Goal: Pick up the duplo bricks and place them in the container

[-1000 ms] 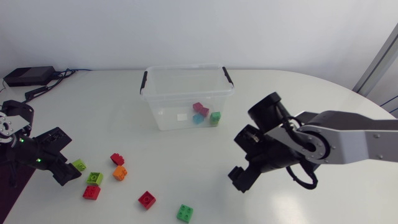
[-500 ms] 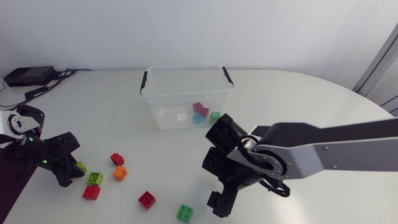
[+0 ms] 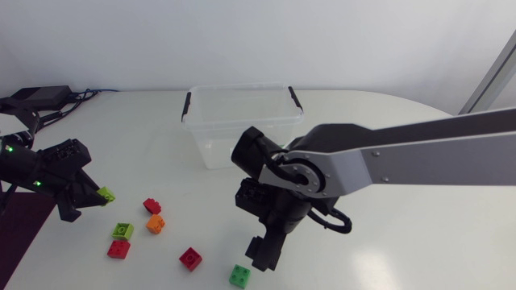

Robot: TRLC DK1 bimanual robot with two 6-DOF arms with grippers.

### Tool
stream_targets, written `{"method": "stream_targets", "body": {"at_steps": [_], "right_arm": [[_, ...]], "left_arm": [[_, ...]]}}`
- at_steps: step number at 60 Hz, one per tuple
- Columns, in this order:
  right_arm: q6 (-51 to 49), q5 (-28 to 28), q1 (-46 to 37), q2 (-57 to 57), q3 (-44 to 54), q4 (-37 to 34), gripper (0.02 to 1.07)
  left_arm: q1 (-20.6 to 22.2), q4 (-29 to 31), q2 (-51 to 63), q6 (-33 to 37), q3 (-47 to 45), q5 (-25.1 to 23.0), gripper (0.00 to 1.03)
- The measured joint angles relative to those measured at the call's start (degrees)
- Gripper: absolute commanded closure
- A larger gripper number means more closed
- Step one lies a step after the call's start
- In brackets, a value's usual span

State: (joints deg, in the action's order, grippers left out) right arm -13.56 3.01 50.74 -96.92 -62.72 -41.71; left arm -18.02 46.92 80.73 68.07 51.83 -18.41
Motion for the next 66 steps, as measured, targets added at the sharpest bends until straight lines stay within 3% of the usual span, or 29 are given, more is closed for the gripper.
{"method": "stream_targets", "body": {"at_steps": [11, 30, 44, 47, 52, 58, 66], "right_arm": [[3.32, -0.02, 6.23, -7.52, -6.47, -6.64, 0.11], [6.12, -0.04, 10.8, -15.69, -13.11, -11.06, 0.15], [7.1, 2.45, 11.58, -20.11, -16.09, -12.13, 0.49], [7.45, 2.8, 11.58, -20.87, -16.15, -12.11, 0.67], [7.63, 2.82, 11.41, -20.87, -16.13, -11.87, 0.84], [7.85, 2.8, 11.23, -20.39, -16.04, -11.3, 0.84], [8.02, 2.45, 9.55, -16.35, -16.04, -11.96, 0.84]], "left_arm": [[2.32, 1.68, -3.48, -1.68, 0.09, -1.55, 0.74], [1.03, 3.89, -4.17, -2.1, 1.36, -4.68, 0.74], [1.73, 4.24, -5.84, -6.69, 5.68, -9.92, 0.74], [2.47, 4.24, -6.64, -8.13, 5.92, -11.26, 0.74], [3.37, 4.07, -6.97, -10.45, 6.8, -13.31, 0.74], [5.9, -1.11, -7.08, -15.87, 7.52, -14.34, 0.74], [13.84, -16.44, -7.04, -28.96, 7.63, -14.38, 0.74]]}}
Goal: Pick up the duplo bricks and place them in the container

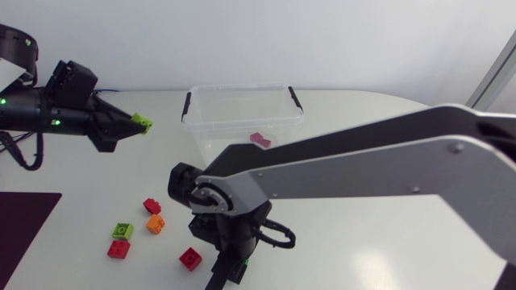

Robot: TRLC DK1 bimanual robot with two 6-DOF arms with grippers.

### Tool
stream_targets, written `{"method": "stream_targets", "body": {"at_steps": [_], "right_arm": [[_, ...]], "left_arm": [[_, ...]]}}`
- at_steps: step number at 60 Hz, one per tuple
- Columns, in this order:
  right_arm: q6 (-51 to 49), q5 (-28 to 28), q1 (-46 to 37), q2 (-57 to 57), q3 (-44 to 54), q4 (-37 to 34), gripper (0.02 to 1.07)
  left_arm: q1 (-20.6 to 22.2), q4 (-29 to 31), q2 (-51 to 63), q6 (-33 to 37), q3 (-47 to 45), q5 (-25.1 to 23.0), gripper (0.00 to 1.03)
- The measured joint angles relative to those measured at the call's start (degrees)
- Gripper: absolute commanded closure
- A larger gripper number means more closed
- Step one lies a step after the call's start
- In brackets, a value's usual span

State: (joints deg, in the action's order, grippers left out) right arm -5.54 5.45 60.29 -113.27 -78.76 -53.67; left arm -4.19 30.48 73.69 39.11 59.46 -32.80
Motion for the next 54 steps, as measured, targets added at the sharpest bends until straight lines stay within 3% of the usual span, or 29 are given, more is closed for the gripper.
{"method": "stream_targets", "body": {"at_steps": [8, 20, 23, 25, 27, 30, 32, 35, 40, 48, 54], "right_arm": [[0.0, -0.76, -4.48, 6.62, 0.0, -0.59, 0.84], [0.0, -0.74, -8.79, 13.53, 0.0, -0.52, 0.84], [0.0, -0.74, -9.53, 14.93, 0.0, -0.35, 0.84], [0.0, -0.74, -10.05, 15.67, -0.07, -0.24, 0.84], [0.0, -0.74, -10.97, 16.68, -0.24, -0.02, 0.84], [0.0, -0.76, -12.24, 17.51, -0.72, 0.74, 0.84], [0.0, -0.76, -13.07, 17.86, -1.29, 1.29, 0.84], [0.0, -0.76, -14.36, 18.29, -2.69, 2.25, 0.84], [0.04, -0.79, -16.06, 18.86, -4.39, 4.48, 0.84], [0.87, -1.9, -18.73, 19.37, -6.91, 9.9, 0.84], [1.16, -2.29, -21.22, 19.02, -8.74, 13.68, 0.84]], "left_arm": [[8.35, -8.61, 4.81, -8.11, 1.46, -0.15, 0.73], [11.85, -19.56, 16.48, -16.96, 7.02, 0.76, 0.72], [11.89, -20.79, 18.64, -18.29, 8.79, 0.98, 0.66], [11.87, -21.57, 19.76, -18.75, 9.75, 1.25, 0.6], [11.87, -22.91, 21.18, -19.26, 10.88, 1.79, 0.44], [11.87, -26.67, 22.34, -19.69, 11.06, 3.45, 0.1], [11.87, -28.44, 22.75, -19.71, 11.06, 4.28, 0.05], [11.87, -29.79, 22.86, -19.85, 11.06, 4.81, 0.05], [11.69, -29.33, 22.16, -19.87, 11.02, 4.81, 0.05], [9.31, -20.87, 15.65, -19.82, 9.7, 4.79, 0.05], [6.38, -10.86, 9.53, -17.59, 9.4, 4.81, 0.05]]}}
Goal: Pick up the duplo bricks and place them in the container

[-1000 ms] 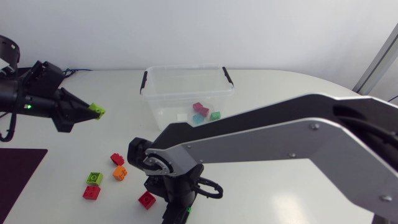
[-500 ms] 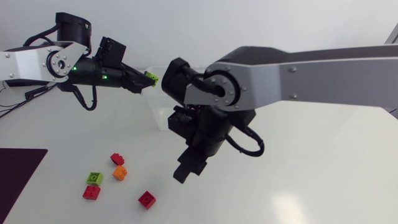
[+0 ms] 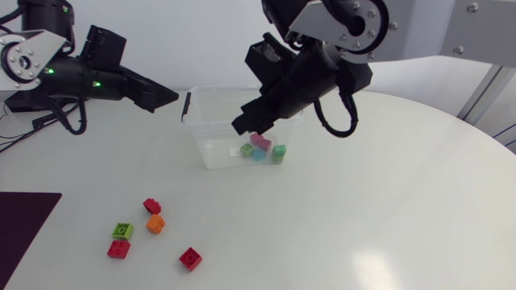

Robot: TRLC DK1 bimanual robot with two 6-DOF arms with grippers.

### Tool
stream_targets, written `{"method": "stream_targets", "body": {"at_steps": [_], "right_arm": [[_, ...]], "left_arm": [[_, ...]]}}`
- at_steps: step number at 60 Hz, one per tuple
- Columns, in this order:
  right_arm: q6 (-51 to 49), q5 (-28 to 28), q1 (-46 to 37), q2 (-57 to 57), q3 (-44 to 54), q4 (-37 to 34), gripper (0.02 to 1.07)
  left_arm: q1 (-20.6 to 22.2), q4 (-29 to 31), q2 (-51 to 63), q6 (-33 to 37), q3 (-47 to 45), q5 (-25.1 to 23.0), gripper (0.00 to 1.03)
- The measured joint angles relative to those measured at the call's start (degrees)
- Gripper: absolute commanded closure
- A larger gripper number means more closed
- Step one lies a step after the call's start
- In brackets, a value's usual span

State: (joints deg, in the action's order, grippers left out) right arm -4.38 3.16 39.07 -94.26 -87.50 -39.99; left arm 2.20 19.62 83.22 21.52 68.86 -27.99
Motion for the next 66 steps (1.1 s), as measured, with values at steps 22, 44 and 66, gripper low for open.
{"method": "stream_targets", "body": {"at_steps": [22, 44, 66], "right_arm": [[0.15, -0.44, -6.6, -10.4, -5.2, 10.38, 0.84], [1.25, -8.28, -11.34, -22.73, -17.86, 13.86, 0.12], [1.86, -11.28, -6.36, -17.27, -13.07, 13.25, 0.09]], "left_arm": [[-7.98, 18.16, -10.97, 8.59, -15.15, 2.93, 0.05], [-12.72, 21.97, -6.36, 2.91, -22.27, 11.56, 0.06], [-12.63, 20.48, 2.54, -6.38, -23.32, 17.27, 0.08]]}}
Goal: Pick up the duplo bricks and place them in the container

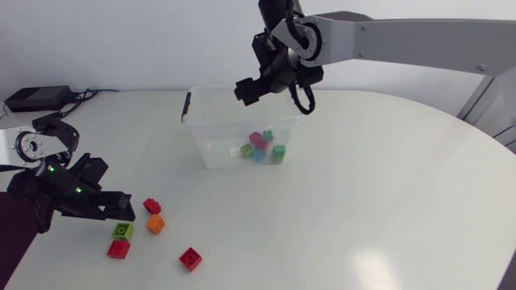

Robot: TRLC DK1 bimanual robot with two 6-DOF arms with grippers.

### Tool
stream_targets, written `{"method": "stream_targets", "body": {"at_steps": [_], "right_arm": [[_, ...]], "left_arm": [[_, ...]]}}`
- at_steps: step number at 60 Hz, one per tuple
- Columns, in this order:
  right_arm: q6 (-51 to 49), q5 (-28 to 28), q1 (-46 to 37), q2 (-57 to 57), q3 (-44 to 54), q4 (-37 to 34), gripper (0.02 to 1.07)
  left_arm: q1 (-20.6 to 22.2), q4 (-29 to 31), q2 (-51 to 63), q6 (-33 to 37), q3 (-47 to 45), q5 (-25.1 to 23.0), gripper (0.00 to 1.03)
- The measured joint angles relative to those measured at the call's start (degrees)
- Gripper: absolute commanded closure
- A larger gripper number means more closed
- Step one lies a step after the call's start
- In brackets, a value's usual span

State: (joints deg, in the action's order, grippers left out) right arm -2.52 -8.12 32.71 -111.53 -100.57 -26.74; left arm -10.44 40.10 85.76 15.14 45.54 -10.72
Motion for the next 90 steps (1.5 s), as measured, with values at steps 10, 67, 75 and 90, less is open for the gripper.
{"method": "stream_targets", "body": {"at_steps": [10, 67, 75, 90], "right_arm": [[0.0, -0.72, 7.19, 9.81, 7.91, -3.06, 0.1], [5.99, 14.16, 29.31, -4.13, 10.56, -22.77, 0.1], [7.08, 14.1, 30.73, -9.29, 6.4, -25.49, 0.12], [7.28, 13.9, 30.97, -13.99, 1.97, -27.43, 0.16]], "left_arm": [[2.25, -3.41, 3.69, -2.49, -2.21, 3.78, 0.2], [2.95, -5.4, -8.85, -4.59, -2.34, 2.6, 0.82], [2.62, -5.46, -9.84, -4.61, 0.5, -0.83, 0.82], [-2.43, -8.83, -10.51, -4.61, 4.68, -8.41, 0.82]]}}
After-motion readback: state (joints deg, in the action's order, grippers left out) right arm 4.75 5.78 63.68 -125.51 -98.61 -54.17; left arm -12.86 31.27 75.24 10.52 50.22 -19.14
